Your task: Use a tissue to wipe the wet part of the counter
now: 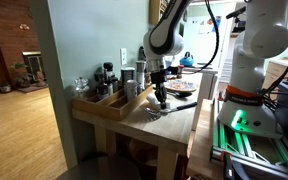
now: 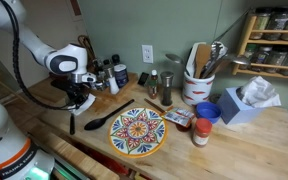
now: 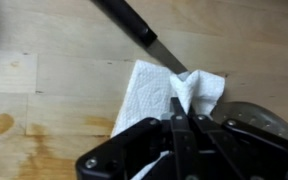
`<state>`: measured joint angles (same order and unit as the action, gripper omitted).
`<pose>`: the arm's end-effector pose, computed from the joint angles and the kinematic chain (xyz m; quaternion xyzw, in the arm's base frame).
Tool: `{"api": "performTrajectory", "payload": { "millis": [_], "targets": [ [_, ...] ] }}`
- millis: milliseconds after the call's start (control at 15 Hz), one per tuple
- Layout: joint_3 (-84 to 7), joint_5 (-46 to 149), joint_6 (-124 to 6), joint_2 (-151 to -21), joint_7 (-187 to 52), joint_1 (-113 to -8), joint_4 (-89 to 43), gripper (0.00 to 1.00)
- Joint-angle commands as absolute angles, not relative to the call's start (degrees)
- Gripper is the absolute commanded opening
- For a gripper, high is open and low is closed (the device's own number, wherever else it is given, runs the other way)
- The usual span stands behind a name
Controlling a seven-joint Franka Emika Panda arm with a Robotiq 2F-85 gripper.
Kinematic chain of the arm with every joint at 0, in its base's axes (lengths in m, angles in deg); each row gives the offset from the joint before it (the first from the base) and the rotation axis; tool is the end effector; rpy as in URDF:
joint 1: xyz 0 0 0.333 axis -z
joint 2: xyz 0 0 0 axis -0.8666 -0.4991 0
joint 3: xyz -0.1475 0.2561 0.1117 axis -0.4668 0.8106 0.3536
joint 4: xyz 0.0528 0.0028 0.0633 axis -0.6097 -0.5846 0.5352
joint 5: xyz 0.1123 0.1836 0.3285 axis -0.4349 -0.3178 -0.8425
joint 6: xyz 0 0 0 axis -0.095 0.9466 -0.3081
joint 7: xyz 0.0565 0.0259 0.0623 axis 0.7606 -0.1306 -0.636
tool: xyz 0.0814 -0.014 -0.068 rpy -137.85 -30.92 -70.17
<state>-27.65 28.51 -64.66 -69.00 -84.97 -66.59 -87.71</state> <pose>0.3519 0.0863 0.2016 -0.9825 -0.0820 0.1407 0.0902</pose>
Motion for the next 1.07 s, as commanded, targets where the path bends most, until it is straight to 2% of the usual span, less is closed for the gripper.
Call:
{"api": "performTrajectory", "payload": {
  "millis": [0, 333, 1000],
  "targets": [
    [-28.1, 27.1, -70.7, -69.1, -84.5, -66.5, -88.4, 0.01],
    [-32.0, 30.1, -76.6, -71.0, -81.7, -62.8, -87.9, 0.01],
    [-38.3, 41.4, -76.2, -71.2, -70.7, -57.0, -88.1, 0.01]
  ]
}}
